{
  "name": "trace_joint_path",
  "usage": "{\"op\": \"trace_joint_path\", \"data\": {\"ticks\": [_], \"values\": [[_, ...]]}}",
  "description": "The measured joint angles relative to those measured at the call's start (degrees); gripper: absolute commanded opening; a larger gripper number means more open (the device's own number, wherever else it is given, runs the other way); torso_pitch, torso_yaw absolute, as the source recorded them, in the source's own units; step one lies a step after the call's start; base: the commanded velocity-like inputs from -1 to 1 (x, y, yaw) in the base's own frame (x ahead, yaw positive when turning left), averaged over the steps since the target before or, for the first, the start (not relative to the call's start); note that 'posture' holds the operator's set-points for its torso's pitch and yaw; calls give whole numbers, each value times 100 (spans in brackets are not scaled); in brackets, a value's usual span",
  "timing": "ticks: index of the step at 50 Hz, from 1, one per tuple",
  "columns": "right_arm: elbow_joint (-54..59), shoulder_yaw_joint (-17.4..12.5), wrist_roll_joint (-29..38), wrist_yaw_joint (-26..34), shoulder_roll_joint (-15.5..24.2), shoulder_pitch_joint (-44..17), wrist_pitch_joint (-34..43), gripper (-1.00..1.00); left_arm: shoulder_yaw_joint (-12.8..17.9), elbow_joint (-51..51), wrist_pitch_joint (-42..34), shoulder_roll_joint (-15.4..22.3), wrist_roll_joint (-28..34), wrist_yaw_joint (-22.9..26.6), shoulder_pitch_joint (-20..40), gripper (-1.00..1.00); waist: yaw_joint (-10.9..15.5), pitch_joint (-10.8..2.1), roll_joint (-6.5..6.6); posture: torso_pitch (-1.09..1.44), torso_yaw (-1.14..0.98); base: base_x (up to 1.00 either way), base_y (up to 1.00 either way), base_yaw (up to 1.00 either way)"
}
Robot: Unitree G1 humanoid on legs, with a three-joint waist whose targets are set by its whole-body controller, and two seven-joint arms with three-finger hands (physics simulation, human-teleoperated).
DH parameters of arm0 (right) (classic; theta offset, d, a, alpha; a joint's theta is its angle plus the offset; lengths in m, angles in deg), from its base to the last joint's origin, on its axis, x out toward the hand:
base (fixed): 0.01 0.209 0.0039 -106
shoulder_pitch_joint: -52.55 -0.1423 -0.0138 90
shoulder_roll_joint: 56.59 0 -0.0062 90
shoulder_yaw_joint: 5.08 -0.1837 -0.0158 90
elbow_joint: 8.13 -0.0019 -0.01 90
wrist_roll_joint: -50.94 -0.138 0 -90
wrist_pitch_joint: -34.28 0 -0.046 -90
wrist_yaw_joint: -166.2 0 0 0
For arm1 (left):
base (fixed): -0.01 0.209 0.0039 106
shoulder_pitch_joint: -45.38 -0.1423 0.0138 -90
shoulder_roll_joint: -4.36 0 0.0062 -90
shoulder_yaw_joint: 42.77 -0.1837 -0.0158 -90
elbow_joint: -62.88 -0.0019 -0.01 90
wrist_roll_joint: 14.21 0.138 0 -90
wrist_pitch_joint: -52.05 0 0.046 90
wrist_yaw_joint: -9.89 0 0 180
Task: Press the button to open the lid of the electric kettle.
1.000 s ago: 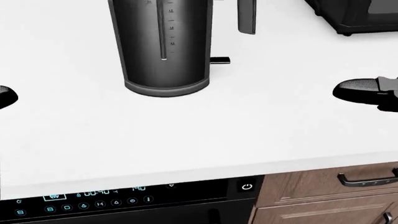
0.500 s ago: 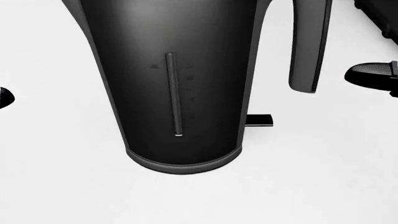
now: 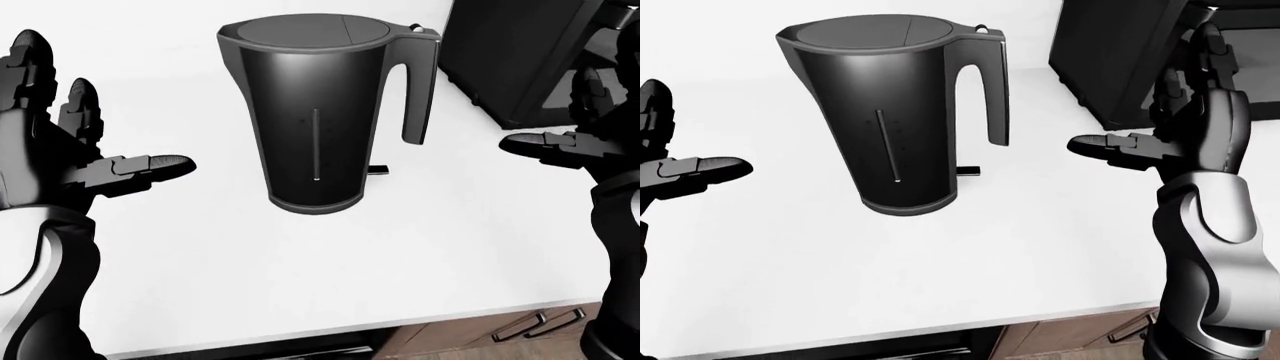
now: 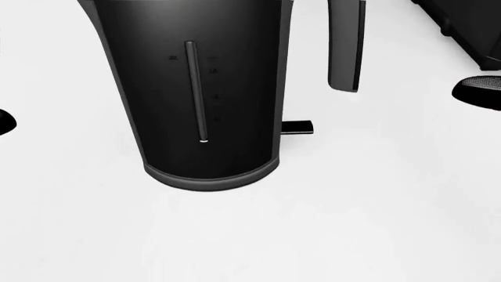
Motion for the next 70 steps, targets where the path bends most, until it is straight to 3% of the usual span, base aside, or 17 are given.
{"op": "trace_joint_path", "data": {"ticks": [9, 45, 57, 70], "values": [[36, -70, -35, -91, 96, -97, 73, 100, 46, -21, -77, 64, -169, -114, 43, 100, -1, -59, -10, -2, 0, 0, 0, 0], [-28, -59, -66, -104, 106, -58, 113, 100, 78, 73, -35, 258, -525, -309, 73, 100, 7, -626, 11, -15, 0, 0, 0, 0], [34, -44, -135, -211, 150, -207, 294, 100, 27, 46, -43, 270, -492, -305, 121, 100, 0, -660, 24, -15, 0, 0, 0, 0], [379, 475, 132, -450, 216, -967, 664, 100, 28, 35, -119, 200, -332, -220, 118, 100, -11, -661, 31, -15, 0, 0, 0, 0]]}}
